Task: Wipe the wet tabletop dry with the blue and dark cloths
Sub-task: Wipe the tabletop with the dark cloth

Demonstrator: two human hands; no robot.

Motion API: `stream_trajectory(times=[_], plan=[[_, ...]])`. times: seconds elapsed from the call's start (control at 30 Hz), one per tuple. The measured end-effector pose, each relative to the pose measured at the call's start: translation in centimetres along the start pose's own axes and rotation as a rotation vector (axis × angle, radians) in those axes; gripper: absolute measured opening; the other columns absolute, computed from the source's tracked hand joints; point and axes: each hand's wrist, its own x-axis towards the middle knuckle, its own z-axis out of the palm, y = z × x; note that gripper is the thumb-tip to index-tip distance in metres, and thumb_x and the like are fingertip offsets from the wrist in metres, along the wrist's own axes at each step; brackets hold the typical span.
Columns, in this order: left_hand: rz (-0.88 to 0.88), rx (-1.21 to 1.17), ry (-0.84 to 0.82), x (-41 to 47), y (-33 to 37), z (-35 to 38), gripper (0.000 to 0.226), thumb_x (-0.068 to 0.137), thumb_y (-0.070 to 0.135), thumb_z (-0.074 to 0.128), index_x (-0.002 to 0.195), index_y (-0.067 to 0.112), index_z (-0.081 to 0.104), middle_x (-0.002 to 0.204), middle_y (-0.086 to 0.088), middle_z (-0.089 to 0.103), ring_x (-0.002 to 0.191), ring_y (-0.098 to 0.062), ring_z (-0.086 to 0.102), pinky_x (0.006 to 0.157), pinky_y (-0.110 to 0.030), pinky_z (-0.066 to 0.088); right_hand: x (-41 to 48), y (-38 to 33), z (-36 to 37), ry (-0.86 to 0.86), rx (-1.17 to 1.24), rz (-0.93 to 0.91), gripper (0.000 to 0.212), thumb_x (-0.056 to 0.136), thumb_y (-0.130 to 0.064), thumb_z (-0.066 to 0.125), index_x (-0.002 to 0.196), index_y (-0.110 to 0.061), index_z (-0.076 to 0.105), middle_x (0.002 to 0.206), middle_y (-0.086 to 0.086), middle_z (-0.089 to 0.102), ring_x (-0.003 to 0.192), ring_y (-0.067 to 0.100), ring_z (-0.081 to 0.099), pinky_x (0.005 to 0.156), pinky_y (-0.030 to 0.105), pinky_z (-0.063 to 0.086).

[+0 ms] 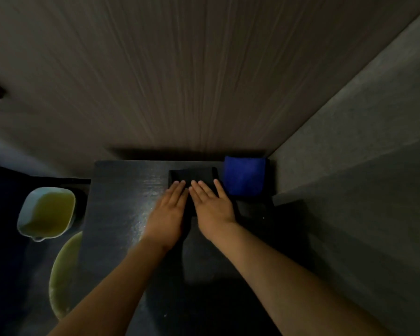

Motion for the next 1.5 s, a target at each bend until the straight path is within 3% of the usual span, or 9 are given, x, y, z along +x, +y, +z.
stream_trajectory(times=[0.1,0.17,0.37,1.0,1.27,1.5], plan=[[0.009,0.008,-0.082,1.1,1.4,-0.5,0.076,0.096,0.028,0.050,0.153,0.009,0.003,0.161,-0.010,-0.006,0.149,-0.022,-0.004,0.121,-0.033,0.001,0.4,1.6,-0.6,0.006,-0.004,0.050,0.069,0.100,-0.028,0.037,0.154,-0.017,-0.005,0.162,0.001,-0.013,0.149,0.017,-0.011,0.119,0.048,-0.010],[0.011,0.038,-0.118,2.2,2.2,-1.2,0.074,0.098,0.029,0.042,0.152,0.009,-0.005,0.160,-0.011,-0.012,0.148,-0.022,-0.011,0.117,-0.028,-0.004,0.6,2.4,-0.8,0.004,0.013,0.089,0.068,0.100,-0.026,0.036,0.154,-0.017,-0.005,0.162,0.001,-0.012,0.149,0.016,-0.010,0.120,0.047,-0.009],[0.007,0.111,-0.279,3.7,2.9,-2.3,0.075,0.100,0.035,0.038,0.151,0.006,-0.008,0.159,-0.016,-0.015,0.147,-0.026,-0.014,0.121,-0.033,-0.001,1.0,2.9,-0.9,-0.021,0.120,0.137,0.074,0.098,-0.019,0.042,0.154,-0.017,-0.007,0.162,0.000,-0.014,0.149,0.015,-0.010,0.120,0.046,-0.009],[-0.061,0.300,-0.510,3.8,4.3,-4.0,0.079,0.099,0.034,0.040,0.150,0.007,-0.014,0.157,-0.016,-0.023,0.146,-0.028,-0.018,0.119,-0.041,-0.005,0.1,2.8,-1.6,-0.085,0.214,0.068,0.071,0.098,-0.012,0.041,0.155,-0.018,-0.002,0.163,0.002,-0.010,0.150,0.015,-0.005,0.121,0.045,-0.003],[-0.047,0.344,-0.515,5.1,3.8,-4.6,0.077,0.099,0.024,0.041,0.151,0.005,-0.012,0.158,-0.016,-0.020,0.147,-0.028,-0.015,0.120,-0.041,-0.003,0.9,3.4,-2.2,-0.097,0.264,0.064,0.071,0.099,-0.009,0.040,0.155,-0.019,-0.002,0.162,-0.001,-0.011,0.150,0.013,-0.005,0.121,0.046,-0.003],[-0.054,0.330,-0.489,4.8,3.0,-4.7,0.072,0.101,0.040,0.032,0.152,0.010,-0.008,0.160,-0.009,-0.016,0.148,-0.022,-0.012,0.120,-0.041,-0.006,1.0,2.9,-2.4,-0.103,0.221,0.063,0.075,0.097,-0.010,0.046,0.155,-0.017,-0.001,0.163,0.001,-0.009,0.150,0.016,-0.003,0.122,0.043,0.000]])
